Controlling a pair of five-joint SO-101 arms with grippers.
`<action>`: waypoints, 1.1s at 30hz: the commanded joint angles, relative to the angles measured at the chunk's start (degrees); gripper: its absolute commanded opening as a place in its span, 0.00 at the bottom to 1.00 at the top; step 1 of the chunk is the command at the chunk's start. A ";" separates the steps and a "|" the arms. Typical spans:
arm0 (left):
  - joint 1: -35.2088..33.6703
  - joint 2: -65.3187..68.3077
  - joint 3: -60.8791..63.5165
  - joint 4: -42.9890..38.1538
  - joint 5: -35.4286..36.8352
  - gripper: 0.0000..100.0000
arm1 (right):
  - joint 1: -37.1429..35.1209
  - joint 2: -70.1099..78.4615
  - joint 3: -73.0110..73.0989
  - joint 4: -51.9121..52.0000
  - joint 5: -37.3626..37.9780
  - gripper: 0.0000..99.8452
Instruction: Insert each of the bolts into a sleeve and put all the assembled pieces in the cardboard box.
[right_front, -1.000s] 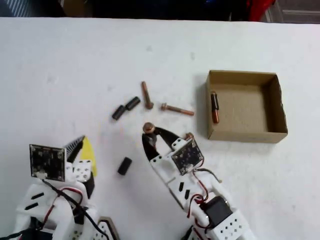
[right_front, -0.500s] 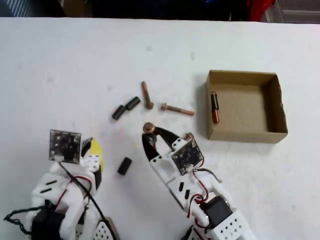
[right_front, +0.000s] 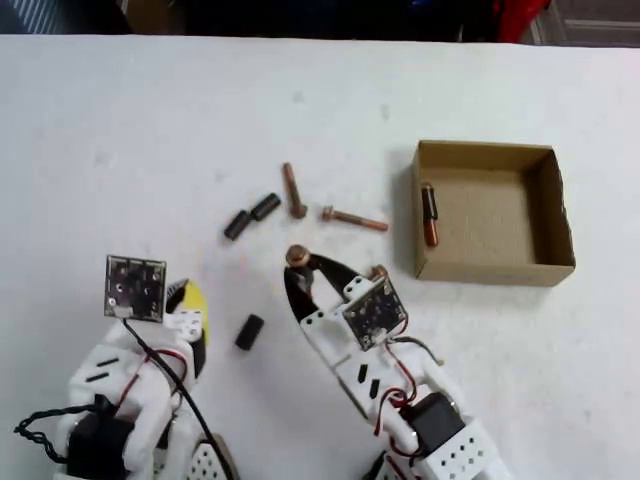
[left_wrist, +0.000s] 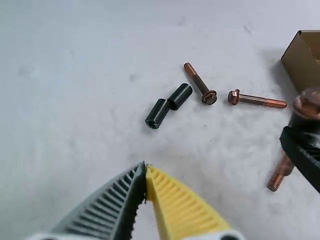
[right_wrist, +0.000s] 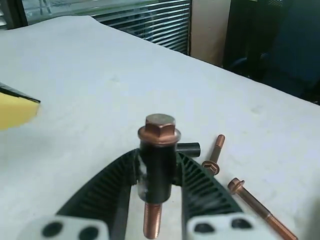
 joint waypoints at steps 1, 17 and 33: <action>-0.40 -0.31 -1.14 0.09 0.44 0.02 | 0.57 -0.84 0.53 -0.22 0.00 0.02; -0.40 -0.31 11.08 -0.44 0.35 0.02 | 4.88 -0.84 0.53 2.51 0.00 0.02; -0.48 -0.31 16.44 -1.49 0.79 0.02 | 17.19 -0.40 -17.58 18.59 0.00 0.02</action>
